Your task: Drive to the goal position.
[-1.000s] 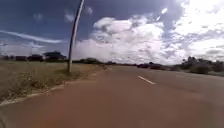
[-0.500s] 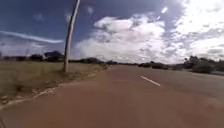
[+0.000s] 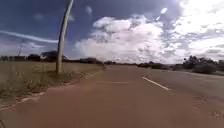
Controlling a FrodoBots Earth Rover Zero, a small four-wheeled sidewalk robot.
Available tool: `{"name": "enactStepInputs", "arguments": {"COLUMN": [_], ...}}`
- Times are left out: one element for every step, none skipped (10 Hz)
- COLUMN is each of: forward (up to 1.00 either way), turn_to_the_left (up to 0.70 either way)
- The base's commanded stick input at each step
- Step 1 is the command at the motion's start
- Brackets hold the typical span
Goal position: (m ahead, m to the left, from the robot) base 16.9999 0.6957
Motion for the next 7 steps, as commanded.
{"name": "enactStepInputs", "arguments": {"forward": [1.0, 1.0, 1.0, 1.0, 1.0, 1.0, 1.0], "turn_to_the_left": [0.0, 0.0, 0.0, 0.0, 0.0, 0.0, 0.0]}}
